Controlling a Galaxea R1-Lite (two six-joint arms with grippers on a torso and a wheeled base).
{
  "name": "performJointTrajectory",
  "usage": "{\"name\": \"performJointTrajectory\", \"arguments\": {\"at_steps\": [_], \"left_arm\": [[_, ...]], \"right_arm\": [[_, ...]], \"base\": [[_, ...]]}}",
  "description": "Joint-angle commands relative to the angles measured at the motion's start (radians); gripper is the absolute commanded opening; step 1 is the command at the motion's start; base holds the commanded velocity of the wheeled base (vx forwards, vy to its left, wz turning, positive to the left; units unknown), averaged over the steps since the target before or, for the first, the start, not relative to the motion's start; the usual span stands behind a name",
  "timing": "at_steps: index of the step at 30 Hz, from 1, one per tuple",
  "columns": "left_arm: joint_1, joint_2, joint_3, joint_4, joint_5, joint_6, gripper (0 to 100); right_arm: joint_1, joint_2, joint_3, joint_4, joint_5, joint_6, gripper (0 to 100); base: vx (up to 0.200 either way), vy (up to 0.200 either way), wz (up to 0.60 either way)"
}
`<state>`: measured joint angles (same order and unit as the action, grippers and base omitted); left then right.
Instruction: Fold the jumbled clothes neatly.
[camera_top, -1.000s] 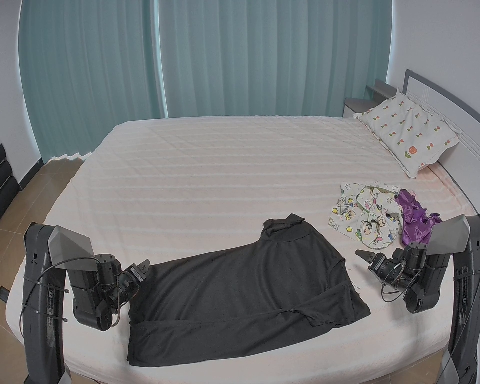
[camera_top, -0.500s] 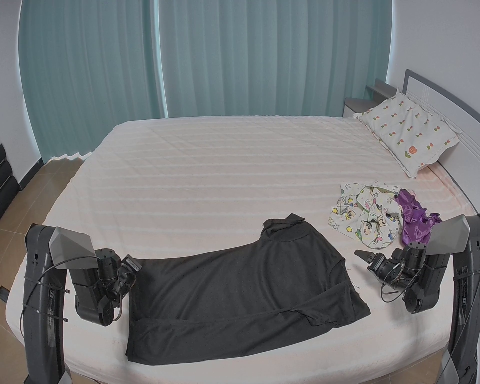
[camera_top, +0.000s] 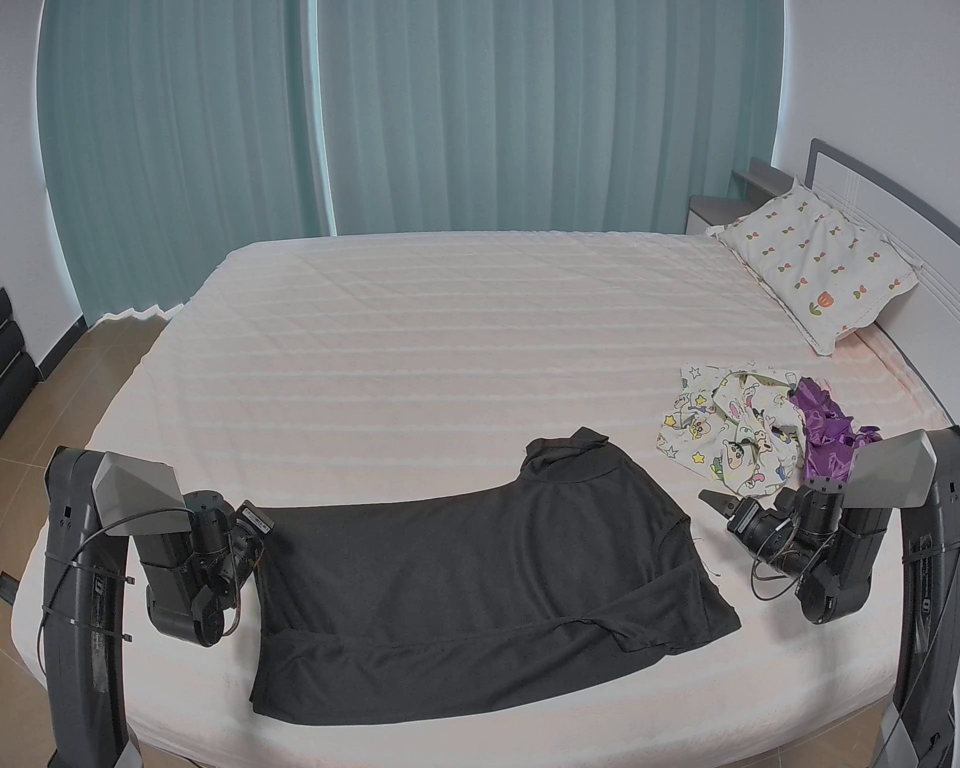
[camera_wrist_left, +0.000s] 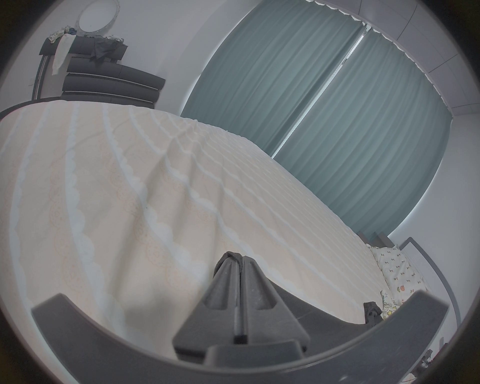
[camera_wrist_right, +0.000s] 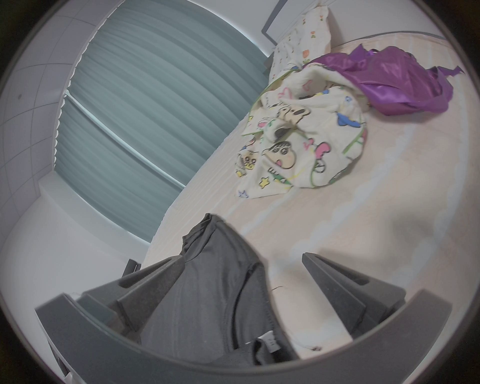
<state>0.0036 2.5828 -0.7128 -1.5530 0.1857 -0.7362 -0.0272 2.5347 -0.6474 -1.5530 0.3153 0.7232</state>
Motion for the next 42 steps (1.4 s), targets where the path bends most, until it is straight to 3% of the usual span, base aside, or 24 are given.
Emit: {"name": "performJointTrajectory", "arguments": {"at_steps": [1, 5, 7, 8, 19, 24, 42], "left_arm": [[0.003, 0.005, 0.006, -0.015, -0.002, -0.002, 0], [0.003, 0.005, 0.018, -0.013, -0.002, -0.006, 0], [0.001, -0.003, 0.032, -0.013, -0.011, -0.035, 0], [-0.001, -0.003, 0.032, -0.015, -0.011, -0.037, 0], [-0.004, -0.004, 0.078, -0.015, -0.006, -0.051, 0], [-0.004, -0.006, 0.099, -0.015, -0.005, -0.055, 0], [-0.004, -0.012, 0.108, -0.016, -0.006, -0.074, 0]], "right_arm": [[0.044, -0.028, -0.011, -0.001, -0.002, -0.004, 100], [0.073, -0.079, -0.078, 0.113, -0.001, -0.005, 100], [0.101, -0.097, -0.205, 0.295, -0.001, -0.013, 100], [0.105, -0.094, -0.219, 0.306, -0.001, -0.014, 100], [0.170, 0.044, -0.707, 0.820, -0.013, -0.410, 100], [0.187, 0.133, -0.871, 0.857, -0.134, -0.436, 100], [0.217, 0.294, -1.103, 0.881, -0.160, -0.419, 100]], "base": [[0.000, 0.000, 0.00], [0.000, 0.000, 0.00], [0.000, 0.000, 0.00], [0.000, 0.000, 0.00], [0.000, 0.000, 0.00], [0.000, 0.000, 0.00], [0.000, 0.000, 0.00]]}}
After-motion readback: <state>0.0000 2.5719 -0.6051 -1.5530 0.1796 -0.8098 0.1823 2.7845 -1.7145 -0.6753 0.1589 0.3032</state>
